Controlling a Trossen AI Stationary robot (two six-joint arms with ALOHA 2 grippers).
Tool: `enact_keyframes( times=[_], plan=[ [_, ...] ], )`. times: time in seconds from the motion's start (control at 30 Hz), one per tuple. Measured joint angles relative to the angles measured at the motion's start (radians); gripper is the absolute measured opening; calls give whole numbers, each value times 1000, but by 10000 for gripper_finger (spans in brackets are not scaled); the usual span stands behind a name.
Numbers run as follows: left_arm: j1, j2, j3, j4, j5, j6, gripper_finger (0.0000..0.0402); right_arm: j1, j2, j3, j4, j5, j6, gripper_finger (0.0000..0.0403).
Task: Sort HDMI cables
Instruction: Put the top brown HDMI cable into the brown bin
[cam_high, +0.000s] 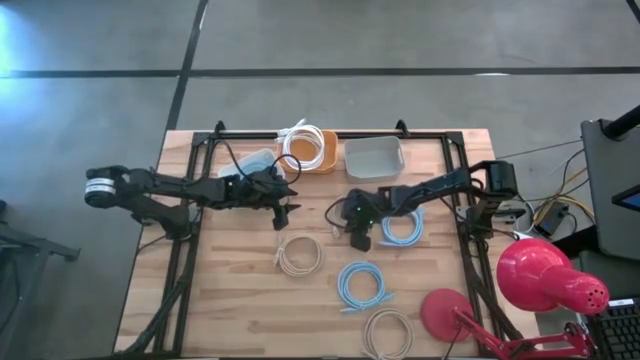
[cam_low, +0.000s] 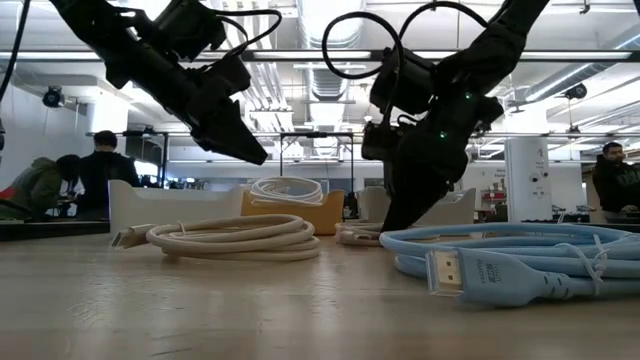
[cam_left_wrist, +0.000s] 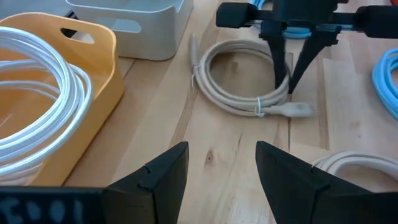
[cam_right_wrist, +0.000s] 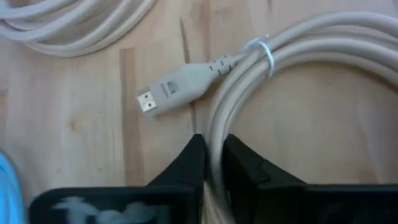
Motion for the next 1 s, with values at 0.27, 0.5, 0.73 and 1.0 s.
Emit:
enact_keyframes(
  times=[0.27,0.5,0.73,1.0],
  plan=[
    [0,0,0,0,0,0,209,24,-38,137,-334,-11,15,32],
    [0,0,0,-1,0,0,208,52,-86,280,-526,5,-14,33],
    [0,0,-2,-2,0,0,209,65,-192,334,-604,143,-168,33],
    [0,0,-2,0,0,0,208,-22,-415,149,-320,309,-252,34]
  ],
)
